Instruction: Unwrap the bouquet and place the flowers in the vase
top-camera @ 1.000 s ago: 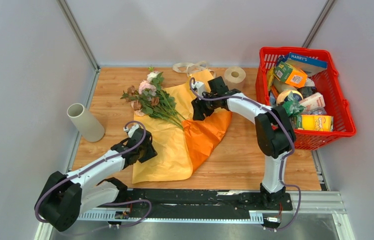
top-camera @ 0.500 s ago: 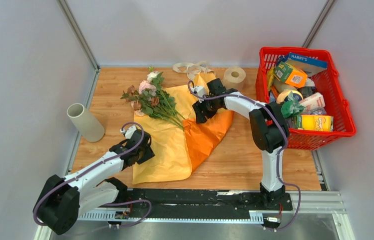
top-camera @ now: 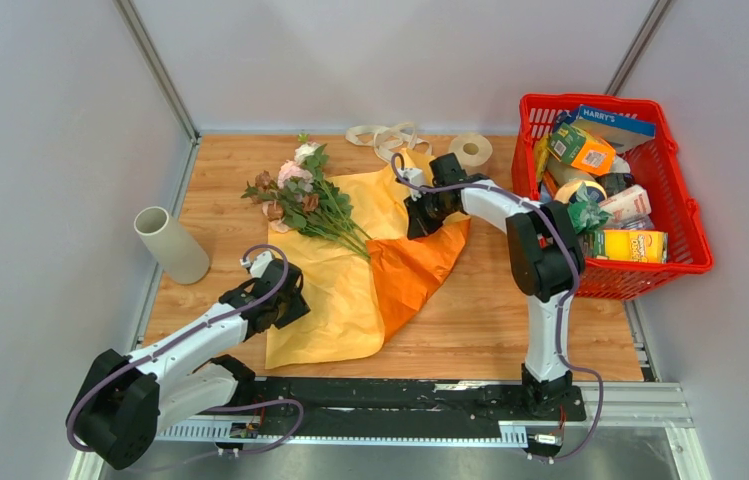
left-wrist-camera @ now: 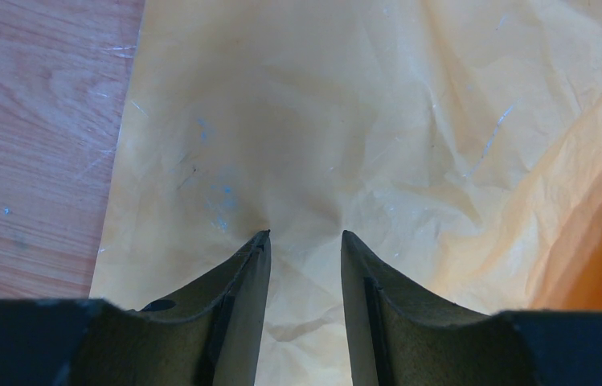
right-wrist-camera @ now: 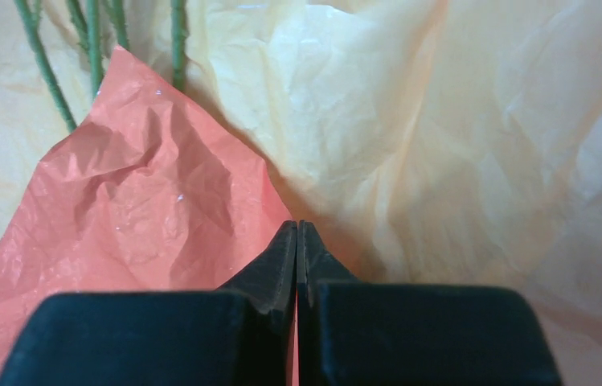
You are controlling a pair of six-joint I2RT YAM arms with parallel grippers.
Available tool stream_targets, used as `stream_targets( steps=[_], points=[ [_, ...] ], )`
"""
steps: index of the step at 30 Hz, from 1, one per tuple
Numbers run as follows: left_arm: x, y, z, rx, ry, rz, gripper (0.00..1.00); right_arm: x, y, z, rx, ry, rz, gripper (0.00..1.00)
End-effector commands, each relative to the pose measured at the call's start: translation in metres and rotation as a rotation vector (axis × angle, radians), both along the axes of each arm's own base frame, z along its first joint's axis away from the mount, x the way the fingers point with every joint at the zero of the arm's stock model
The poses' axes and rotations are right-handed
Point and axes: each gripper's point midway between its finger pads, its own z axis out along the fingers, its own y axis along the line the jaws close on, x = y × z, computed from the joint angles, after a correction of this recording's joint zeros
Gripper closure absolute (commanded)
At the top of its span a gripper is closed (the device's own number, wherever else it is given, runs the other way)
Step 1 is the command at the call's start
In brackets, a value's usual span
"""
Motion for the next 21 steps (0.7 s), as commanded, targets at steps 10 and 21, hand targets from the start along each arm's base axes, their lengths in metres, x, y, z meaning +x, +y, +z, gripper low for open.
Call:
stream_targets(
  steps=[10, 21],
  points=[
    [-0.001, 0.01, 0.004, 0.069, 0.016, 0.001, 0.52, -0.023, 0.012, 0.059, 0.138, -0.09, 0.053, 1.0],
    [0.039, -0.036, 0.074, -0.051, -0.139, -0.182, 0.52, -0.032, 0.013, 0.099, 0.237, -0.256, 0.086, 0.99]
  ],
)
